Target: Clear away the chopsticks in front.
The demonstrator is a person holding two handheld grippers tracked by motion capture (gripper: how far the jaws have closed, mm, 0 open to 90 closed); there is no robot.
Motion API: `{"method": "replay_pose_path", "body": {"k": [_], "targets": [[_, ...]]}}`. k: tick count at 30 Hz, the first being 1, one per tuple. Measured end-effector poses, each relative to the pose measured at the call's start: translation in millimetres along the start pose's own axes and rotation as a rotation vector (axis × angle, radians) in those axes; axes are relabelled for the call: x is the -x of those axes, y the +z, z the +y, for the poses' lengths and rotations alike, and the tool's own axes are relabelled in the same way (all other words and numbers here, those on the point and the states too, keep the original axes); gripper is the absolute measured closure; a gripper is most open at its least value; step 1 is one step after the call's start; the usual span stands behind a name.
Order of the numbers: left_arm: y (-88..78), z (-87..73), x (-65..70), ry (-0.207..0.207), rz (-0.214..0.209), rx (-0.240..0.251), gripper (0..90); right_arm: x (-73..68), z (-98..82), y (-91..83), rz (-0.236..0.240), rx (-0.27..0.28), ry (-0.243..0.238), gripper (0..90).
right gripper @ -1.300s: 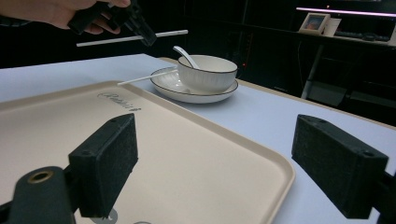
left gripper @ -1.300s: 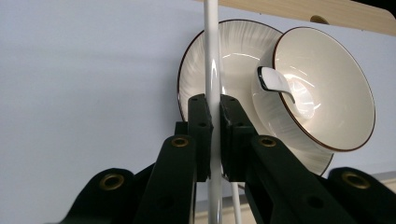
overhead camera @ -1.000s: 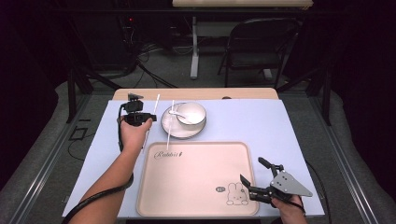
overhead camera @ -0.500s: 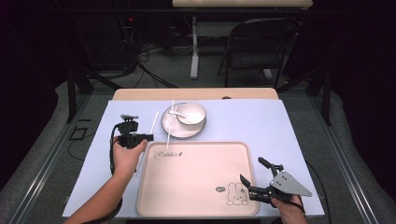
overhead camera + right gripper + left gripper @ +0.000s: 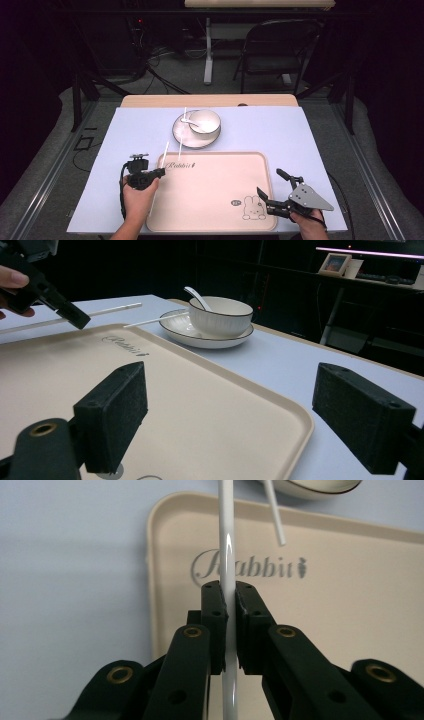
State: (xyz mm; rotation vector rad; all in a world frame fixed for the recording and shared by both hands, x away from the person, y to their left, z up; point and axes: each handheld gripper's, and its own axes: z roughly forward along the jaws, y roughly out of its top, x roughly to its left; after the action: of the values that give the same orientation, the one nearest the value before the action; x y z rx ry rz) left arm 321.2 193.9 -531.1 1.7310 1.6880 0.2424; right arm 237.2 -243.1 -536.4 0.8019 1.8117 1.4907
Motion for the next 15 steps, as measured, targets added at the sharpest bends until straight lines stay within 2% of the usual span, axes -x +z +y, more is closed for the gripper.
{"method": "replay_pose_path", "body": {"k": [1, 4, 7, 12, 15], "targets": [[-0.6, -3.2, -0.4, -0.005, 0.017, 0.014, 84.5, 0.1, 0.1, 0.1, 0.0, 0.001, 0.0, 13.9], [-0.5, -12.7, -3.6, -0.042, 0.0, 0.02, 84.5, -0.1, 0.1, -0.2, 0.001, 0.001, -0.001, 14.0], [1.9, -20.4, -2.2, -0.036, 0.021, 0.026, 84.5, -0.3, 0.3, -0.3, 0.001, 0.001, -0.002, 14.0], [4.2, -28.7, 2.8, 0.005, 0.066, 0.028, 84.4, -0.9, 0.6, -0.8, 0.004, 0.002, -0.009, 13.9], [4.7, -29.5, 2.4, -0.004, 0.071, 0.023, 84.4, -0.8, 0.6, -0.9, 0.004, 0.003, -0.009, 13.9]]}}
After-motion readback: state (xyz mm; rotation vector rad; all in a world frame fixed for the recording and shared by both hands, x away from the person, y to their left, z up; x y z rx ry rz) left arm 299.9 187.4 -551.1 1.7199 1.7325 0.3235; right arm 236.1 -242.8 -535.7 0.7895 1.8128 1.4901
